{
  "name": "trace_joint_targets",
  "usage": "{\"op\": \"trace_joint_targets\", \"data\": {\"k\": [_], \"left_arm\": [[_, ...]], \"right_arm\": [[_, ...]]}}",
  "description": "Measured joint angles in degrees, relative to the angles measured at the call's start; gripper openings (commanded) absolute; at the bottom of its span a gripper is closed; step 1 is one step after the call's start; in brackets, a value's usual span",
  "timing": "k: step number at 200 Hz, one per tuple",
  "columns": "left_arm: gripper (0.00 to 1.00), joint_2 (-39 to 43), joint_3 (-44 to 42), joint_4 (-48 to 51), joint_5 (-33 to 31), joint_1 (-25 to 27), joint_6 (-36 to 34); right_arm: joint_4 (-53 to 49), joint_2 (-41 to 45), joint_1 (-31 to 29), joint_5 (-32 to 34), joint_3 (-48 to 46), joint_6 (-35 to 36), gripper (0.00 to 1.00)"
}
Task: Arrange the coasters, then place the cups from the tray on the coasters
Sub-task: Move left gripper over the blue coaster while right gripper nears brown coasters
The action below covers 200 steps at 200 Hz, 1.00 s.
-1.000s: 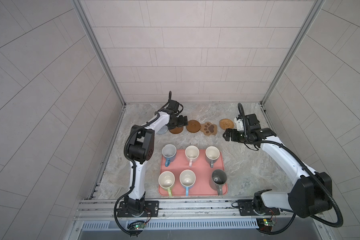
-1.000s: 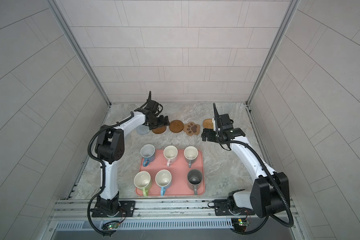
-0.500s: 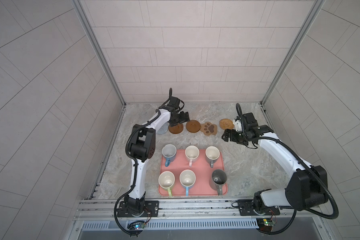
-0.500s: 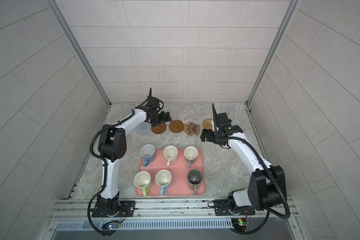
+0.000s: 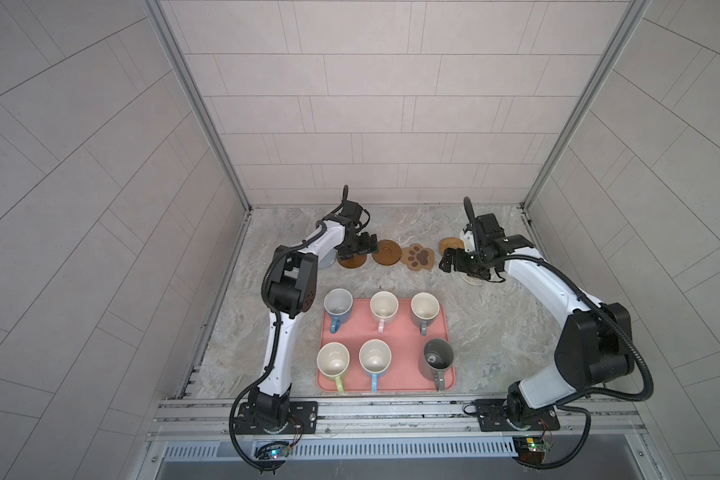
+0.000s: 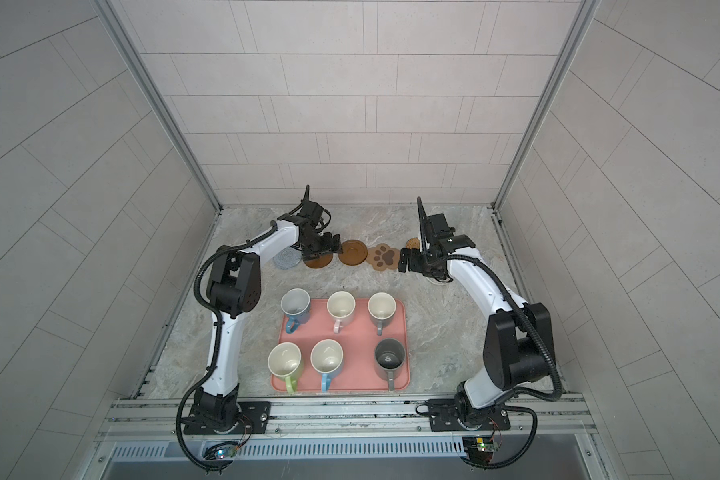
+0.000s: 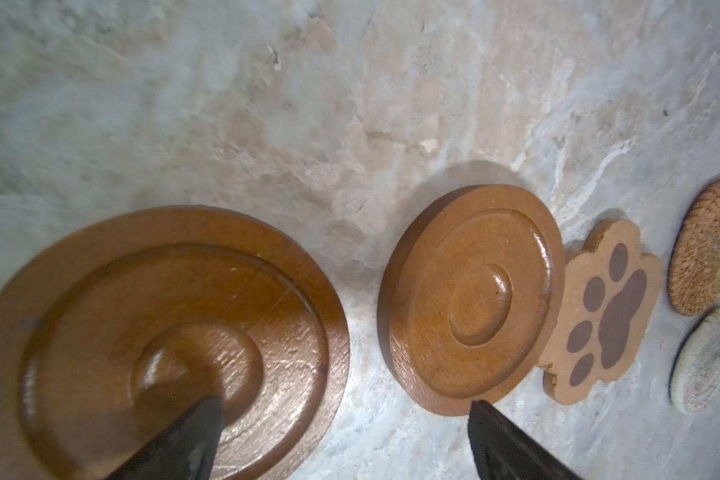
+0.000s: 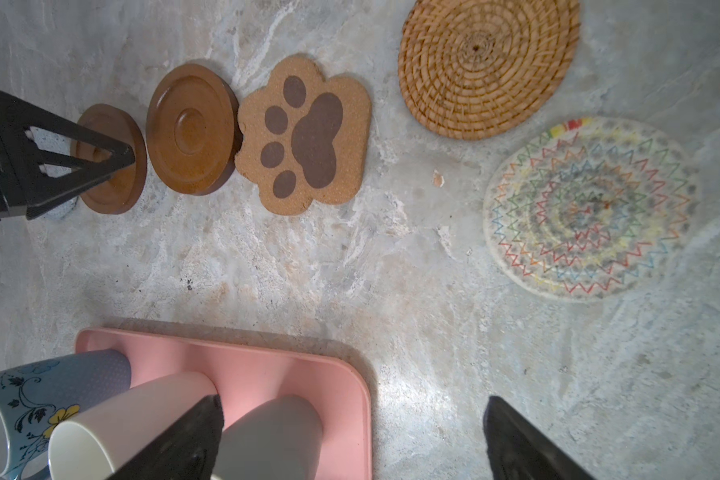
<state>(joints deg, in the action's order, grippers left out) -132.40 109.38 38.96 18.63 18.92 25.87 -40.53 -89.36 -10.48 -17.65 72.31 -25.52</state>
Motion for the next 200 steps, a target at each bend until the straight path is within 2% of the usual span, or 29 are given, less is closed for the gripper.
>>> {"op": "trace_joint_targets", "data": {"k": [75,200], "left_arm": [[1.00,-4.0,5.9,1.0,-2.0,-1.5,-1.6],[1.00,-10.3,14.8,-3.7,-6.0,-3.1,0.0]], "right_arm": [[0.0,-5.3,-0.8,1.0,1.5,-0.5,0.99],[2.6,-18.9,-0.9,-1.8,13.4,0.7,0.99]]}}
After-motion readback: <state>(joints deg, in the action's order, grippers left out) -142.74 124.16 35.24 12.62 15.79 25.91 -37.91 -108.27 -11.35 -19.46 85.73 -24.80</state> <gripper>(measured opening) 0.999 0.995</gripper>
